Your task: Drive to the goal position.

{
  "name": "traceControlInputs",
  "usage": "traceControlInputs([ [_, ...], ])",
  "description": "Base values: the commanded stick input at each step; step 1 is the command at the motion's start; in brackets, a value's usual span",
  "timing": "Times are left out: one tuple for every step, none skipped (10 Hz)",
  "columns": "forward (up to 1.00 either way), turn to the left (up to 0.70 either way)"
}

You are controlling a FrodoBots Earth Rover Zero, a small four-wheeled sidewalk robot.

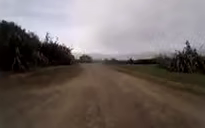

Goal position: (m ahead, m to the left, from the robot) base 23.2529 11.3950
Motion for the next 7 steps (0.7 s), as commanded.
traceControlInputs([
  [0.85, 0.02],
  [0.85, 0.03],
  [0.85, 0.03],
  [0.85, 0.02],
  [0.85, 0.0],
  [0.85, 0.0],
  [0.85, 0.0],
])
